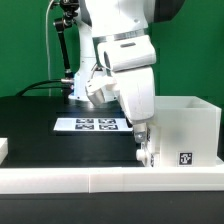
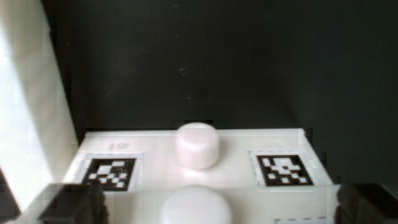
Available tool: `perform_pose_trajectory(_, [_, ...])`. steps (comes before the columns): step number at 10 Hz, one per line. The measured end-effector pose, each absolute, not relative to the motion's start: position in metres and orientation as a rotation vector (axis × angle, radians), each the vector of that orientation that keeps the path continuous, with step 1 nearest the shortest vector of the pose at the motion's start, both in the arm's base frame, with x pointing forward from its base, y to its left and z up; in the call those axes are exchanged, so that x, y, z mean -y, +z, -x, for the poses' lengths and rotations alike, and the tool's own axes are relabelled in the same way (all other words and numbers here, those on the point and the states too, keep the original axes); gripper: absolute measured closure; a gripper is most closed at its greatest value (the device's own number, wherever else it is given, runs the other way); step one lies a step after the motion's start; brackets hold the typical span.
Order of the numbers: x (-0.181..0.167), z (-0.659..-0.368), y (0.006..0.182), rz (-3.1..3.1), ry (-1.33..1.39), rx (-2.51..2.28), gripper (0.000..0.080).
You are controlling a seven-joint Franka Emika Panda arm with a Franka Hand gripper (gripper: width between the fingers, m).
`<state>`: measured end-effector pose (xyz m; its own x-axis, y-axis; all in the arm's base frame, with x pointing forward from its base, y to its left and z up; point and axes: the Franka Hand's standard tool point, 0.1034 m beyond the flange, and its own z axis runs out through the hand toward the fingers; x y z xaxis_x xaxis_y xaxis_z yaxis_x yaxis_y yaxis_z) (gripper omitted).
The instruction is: Assemble drawer
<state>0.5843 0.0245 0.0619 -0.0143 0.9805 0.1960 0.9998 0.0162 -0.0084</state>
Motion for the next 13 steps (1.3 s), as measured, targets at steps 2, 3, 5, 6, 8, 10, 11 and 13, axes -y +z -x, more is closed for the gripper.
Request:
perform_pose_trajectory(2, [-0.033,-0.584,0.062,2.068,-0.205,2.149,0.0151])
perform_pose_trajectory(3, [-0.035,-0.584,0.062,2.04,-0.209,2.177,0.0151])
perform_pose_trajectory(5, [-0.035,-0.584,0.062,2.049,-0.212,2.169,0.0151])
perform_pose_trajectory(6, [-0.035,-0.584,0.061,2.057,-0.21,2.159,0.0151])
perform_pose_trajectory(8, [-0.016,-0.581,0.059,2.061,-0.184,2.152,0.0151])
perform_pose_trajectory(10, [0.015,-0.583,0.069,2.115,-0.166,2.119,0.0151])
perform_pose_trajectory(11, [0.024,-0.583,0.075,2.151,-0.17,2.106,0.0151])
perform_pose_trajectory(13, [0.026,-0.577,0.078,2.17,-0.163,2.096,0.0151])
